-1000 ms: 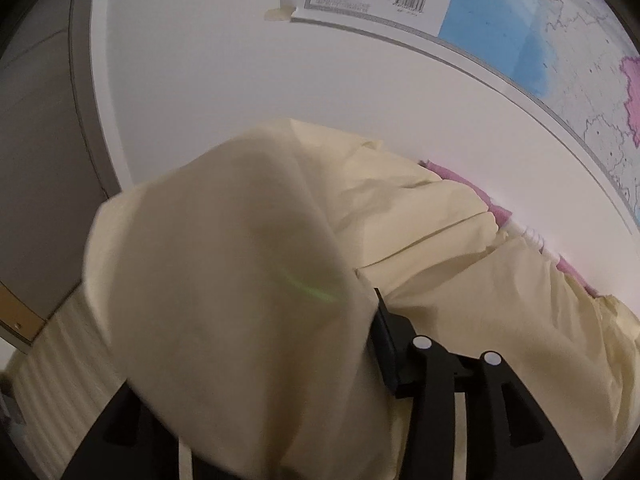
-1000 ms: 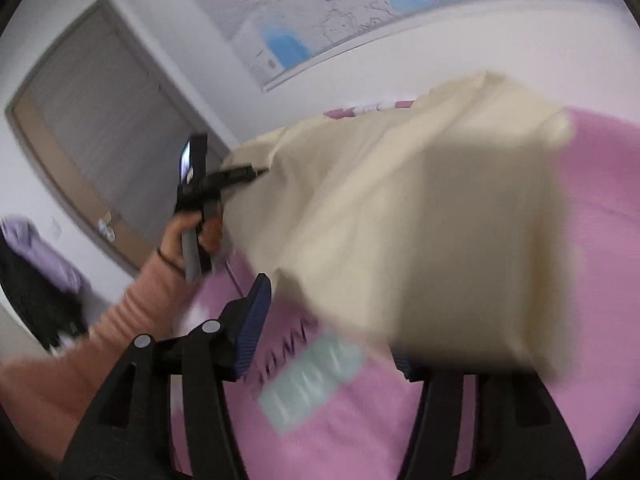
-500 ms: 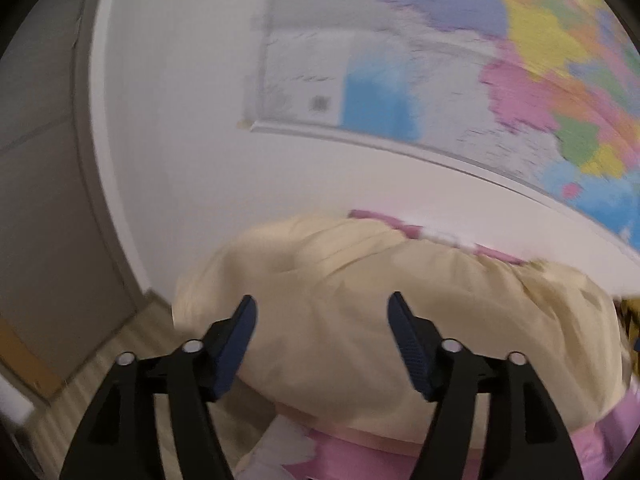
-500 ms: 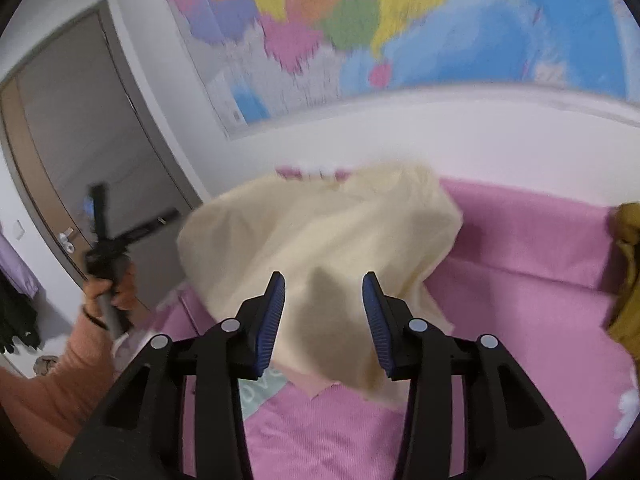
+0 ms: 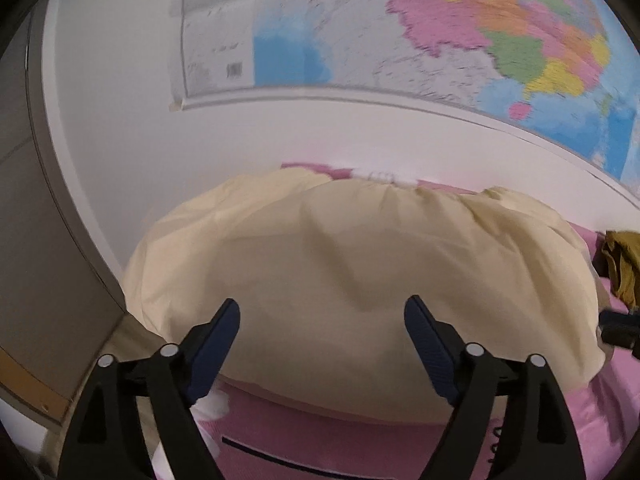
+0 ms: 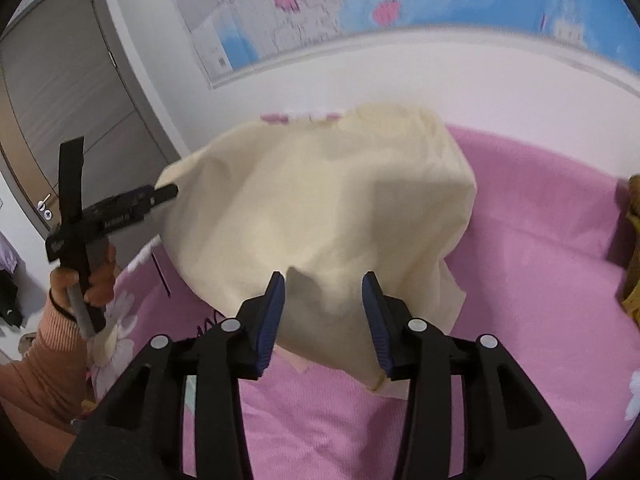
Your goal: Fold large clothes
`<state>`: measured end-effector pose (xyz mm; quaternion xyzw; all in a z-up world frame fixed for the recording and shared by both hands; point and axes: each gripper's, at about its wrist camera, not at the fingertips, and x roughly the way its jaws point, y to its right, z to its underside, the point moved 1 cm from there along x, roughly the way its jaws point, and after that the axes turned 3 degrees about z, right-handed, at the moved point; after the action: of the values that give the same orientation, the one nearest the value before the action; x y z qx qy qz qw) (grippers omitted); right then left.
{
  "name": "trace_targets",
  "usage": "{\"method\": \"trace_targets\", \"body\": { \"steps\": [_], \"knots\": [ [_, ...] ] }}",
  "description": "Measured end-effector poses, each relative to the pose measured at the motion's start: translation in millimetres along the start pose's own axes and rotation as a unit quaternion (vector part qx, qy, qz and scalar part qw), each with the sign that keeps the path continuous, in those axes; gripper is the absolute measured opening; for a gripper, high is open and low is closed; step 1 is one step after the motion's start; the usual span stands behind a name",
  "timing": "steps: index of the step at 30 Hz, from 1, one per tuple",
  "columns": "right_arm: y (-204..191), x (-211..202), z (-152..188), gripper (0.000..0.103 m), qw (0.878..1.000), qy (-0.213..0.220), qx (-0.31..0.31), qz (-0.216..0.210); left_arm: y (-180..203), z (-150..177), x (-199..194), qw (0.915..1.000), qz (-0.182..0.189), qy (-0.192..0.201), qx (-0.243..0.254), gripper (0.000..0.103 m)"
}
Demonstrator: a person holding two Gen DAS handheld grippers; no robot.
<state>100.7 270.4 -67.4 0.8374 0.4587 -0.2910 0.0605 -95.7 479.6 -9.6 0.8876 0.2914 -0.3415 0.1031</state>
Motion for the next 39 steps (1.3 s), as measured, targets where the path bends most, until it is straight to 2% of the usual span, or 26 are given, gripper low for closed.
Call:
{"method": "trace_targets", "body": {
  "steps": [1,3,8,11,14,17,22,28,33,39],
  "knots": [
    [-3,-2,-1,0.051,1.0,0.007,-0.004,0.002,4,1,-5,0.9999,0.011,-0.001,0.0,0.082],
    [-11,-6,-5,0.057,0.999,0.028,-0.015,0.001,17,3,-16,0.9996,0.028,0.002,0.0,0.083],
    [-22,-3,-16,0.057,0.999,0.041,-0.031,0.009,48,10,-31,0.9985,0.038,0.021,0.032,0.09],
    [-19,8,-20,0.057,0.999,0.038,-0.027,0.016,65,16,-28,0.9975,0.04,0.019,0.056,0.09],
    [-9,25,-15,0.059,1.0,0.011,-0.01,0.026,72,22,-20,0.9973,0.053,0.001,0.051,0.09],
    [2,36,-5,0.058,1.0,-0.008,0.015,0.01,75,27,-11,0.9975,0.049,-0.008,0.05,0.092],
    [1,25,-1,0.059,1.0,0.003,0.021,0.002,78,28,-10,0.9975,0.042,-0.012,0.055,0.095],
    [-14,8,9,0.059,1.0,0.026,-0.005,0.006,84,32,-20,0.9973,0.052,-0.004,0.051,0.096],
    [-16,17,18,0.059,1.0,0.007,-0.015,0.008,91,37,-17,0.9971,0.057,-0.009,0.05,0.096],
    [-15,10,19,0.06,1.0,0.015,0.0,0.003,94,42,-23,0.9973,0.055,-0.011,0.048,0.095]
  ]
}}
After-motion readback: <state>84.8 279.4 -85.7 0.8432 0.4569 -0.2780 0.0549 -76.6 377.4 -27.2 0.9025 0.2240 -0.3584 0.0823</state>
